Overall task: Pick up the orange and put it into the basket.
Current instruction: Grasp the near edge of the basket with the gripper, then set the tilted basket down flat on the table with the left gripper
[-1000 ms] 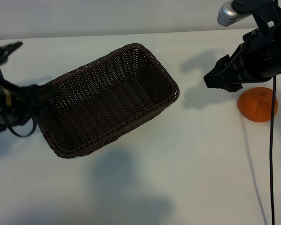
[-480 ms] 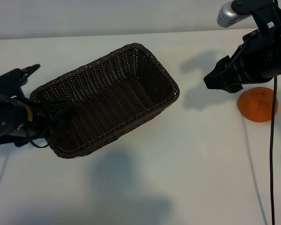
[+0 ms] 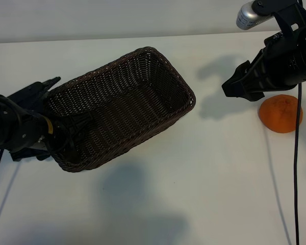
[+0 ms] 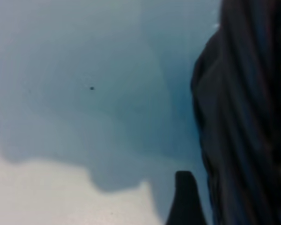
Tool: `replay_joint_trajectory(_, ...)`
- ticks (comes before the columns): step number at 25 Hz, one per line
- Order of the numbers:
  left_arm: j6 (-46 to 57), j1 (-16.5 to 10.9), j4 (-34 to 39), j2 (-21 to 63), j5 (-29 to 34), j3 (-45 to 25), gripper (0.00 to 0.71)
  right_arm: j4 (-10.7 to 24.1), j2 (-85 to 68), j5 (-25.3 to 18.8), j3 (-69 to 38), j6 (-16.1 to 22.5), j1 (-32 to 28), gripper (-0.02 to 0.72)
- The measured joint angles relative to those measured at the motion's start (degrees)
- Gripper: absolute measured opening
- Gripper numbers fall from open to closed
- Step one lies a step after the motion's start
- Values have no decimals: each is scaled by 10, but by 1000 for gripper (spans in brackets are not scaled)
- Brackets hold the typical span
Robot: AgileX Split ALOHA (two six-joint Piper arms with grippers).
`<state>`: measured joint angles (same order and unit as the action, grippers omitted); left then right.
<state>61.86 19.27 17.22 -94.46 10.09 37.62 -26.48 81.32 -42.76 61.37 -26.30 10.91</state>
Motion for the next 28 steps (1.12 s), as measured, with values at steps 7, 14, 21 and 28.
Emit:
replay_joint_trajectory(7,-14,-2,-4,-1,-26,-1,416,0,0,0,0,0,0,599)
replay_joint_trajectory(14,-18,-2,-4,1,-32,-1,415,0,0,0,0,0,0,599)
replay_joint_trajectory(21,-64,-26,-38,74,-30,-2,415,0,0,0,0,-1,0,599)
replay_joint_trajectory(28,-271,-81,-205,137,1,-2,415,1,0,0,0,-1,0,598)
